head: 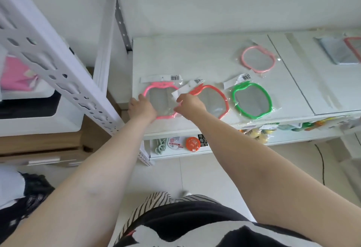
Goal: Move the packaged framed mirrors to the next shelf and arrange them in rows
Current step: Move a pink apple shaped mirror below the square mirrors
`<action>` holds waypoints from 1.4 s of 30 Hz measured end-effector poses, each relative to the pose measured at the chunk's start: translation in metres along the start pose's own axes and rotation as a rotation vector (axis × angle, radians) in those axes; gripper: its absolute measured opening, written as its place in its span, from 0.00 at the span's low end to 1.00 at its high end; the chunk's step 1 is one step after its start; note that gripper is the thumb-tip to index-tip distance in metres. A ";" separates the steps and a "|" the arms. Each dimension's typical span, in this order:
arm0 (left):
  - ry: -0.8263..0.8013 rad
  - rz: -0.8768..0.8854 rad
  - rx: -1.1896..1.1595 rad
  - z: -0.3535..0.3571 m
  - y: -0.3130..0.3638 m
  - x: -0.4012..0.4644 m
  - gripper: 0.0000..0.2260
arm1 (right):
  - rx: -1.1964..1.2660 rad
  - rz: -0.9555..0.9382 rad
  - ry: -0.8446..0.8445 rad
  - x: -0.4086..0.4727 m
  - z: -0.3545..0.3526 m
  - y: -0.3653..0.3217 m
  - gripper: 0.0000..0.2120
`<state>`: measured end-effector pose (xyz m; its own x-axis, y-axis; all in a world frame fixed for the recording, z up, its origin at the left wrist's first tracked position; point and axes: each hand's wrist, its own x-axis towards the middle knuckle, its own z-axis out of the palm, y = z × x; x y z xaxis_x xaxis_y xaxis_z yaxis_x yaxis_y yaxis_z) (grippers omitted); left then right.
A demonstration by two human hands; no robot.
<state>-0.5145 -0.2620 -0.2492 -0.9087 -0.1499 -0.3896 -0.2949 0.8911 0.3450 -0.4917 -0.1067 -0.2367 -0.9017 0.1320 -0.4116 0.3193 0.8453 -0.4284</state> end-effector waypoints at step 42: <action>-0.315 0.102 -1.130 -0.018 0.084 -0.026 0.09 | 1.269 0.390 0.609 -0.057 -0.044 0.036 0.12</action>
<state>-0.5205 -0.1908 -0.1947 -0.8766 0.1537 -0.4561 -0.4638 -0.0165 0.8858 -0.4413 -0.0613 -0.1935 -0.5779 0.7075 -0.4068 0.3138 -0.2674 -0.9110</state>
